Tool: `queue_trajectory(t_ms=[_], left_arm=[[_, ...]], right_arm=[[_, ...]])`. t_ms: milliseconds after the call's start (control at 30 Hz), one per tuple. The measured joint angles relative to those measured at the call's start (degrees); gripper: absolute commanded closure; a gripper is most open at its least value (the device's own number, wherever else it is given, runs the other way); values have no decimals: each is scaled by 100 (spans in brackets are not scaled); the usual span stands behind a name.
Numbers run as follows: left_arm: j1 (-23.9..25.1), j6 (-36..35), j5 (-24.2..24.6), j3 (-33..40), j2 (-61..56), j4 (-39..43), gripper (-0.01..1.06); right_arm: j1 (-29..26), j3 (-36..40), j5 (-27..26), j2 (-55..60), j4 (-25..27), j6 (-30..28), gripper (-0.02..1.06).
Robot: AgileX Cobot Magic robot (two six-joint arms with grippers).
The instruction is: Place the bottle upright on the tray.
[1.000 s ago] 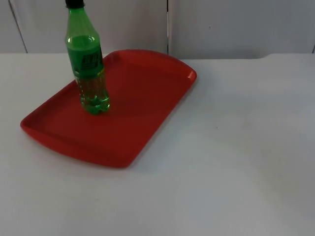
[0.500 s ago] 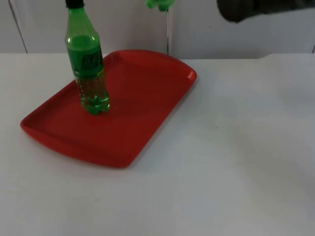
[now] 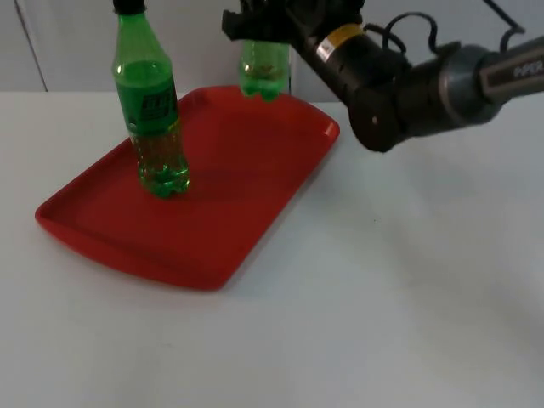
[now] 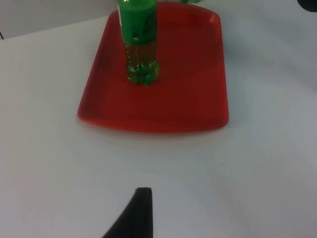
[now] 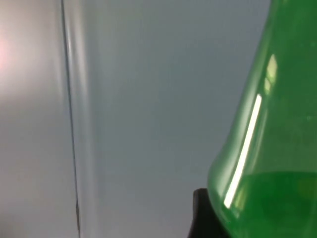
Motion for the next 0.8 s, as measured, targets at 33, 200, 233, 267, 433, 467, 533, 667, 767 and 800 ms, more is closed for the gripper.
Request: queue_trajectory(t_ms=[33,200,233,267,433,467,533,667,767,800], left_arm=[[0,0,0,0,0,0,0],[0,0,0,0,0,0,0],[0,0,0,0,0,0,0],[0,0,0,0,0,0,0],[0,0,0,0,0,0,0],[0,0,0,0,0,0,0],[0,0,0,0,0,0,0],[0,0,0,0,0,0,0],[0,0,0,0,0,0,0],[0,0,0,0,0,0,0]], right_arm=[[0,-94,-27,121,0,-12,105],[0,-744,-45,701,0,-12,105],[0,-899,-22,819,0,-12,105],[0,-1093,7,955,0,-12,105],[0,-1665,74,1364,0,-12,105],[0,-1846,117,1487,0,-12,105],[0,-1920,169,1528,0,-27,105],[0,-1991,311,1576,0,-210,105],[0,-1991,358,1616,0,-358,105],[0,-2002,366,1631,0,-391,105]])
